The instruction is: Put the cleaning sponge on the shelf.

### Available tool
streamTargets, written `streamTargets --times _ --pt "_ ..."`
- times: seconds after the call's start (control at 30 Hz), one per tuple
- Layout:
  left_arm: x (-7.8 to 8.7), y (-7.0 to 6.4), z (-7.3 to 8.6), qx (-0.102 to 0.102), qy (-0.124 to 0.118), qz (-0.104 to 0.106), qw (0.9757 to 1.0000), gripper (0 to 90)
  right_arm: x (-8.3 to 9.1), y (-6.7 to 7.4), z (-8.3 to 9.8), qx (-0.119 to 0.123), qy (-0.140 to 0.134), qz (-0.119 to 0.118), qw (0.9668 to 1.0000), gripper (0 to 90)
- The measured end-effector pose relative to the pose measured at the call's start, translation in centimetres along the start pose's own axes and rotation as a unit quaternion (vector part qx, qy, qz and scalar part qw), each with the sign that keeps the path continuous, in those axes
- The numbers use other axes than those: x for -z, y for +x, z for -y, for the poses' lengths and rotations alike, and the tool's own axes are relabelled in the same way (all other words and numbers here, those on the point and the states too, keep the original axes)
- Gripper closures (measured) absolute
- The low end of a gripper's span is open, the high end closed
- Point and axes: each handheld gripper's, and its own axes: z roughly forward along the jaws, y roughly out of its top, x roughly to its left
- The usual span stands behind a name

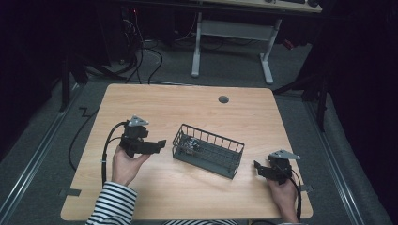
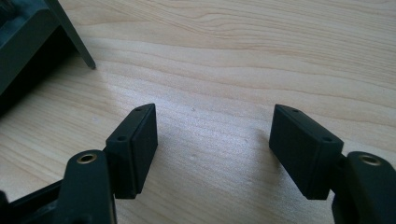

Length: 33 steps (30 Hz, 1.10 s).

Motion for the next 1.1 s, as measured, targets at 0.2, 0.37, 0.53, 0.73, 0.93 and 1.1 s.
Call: streamTargets --times 0.2,0.37,0.53,0.73,0.93,1.1 --pt "0.6 0.6 0.8 0.007 -0.003 -0.008 0.9999 20.6 0.0 0.0 0.0 0.000 0.000 0.000 1.0000 32.8" --pt "1.2 1.3 1.7 0.017 -0.008 -0.016 0.9997 20.7 0.0 0.0 0.0 0.000 0.000 0.000 1.0000 32.8" --pt "1.8 2.1 2.9 0.031 -0.014 -0.023 0.9992 21.2 0.0 0.0 0.0 0.000 0.000 0.000 1.0000 32.7" --pt "2.0 2.7 4.4 0.037 -0.006 -0.033 0.9987 21.5 0.0 0.0 0.0 0.000 0.000 0.000 1.0000 32.8" --pt "2.2 3.6 6.0 0.054 -0.008 -0.042 0.9976 21.5 0.0 0.0 0.0 0.000 0.000 0.001 1.0000 32.8" --pt "2.2 4.1 7.1 0.059 -0.006 -0.053 0.9968 22.8 0.0 0.0 0.0 -0.001 0.000 0.001 1.0000 32.8"
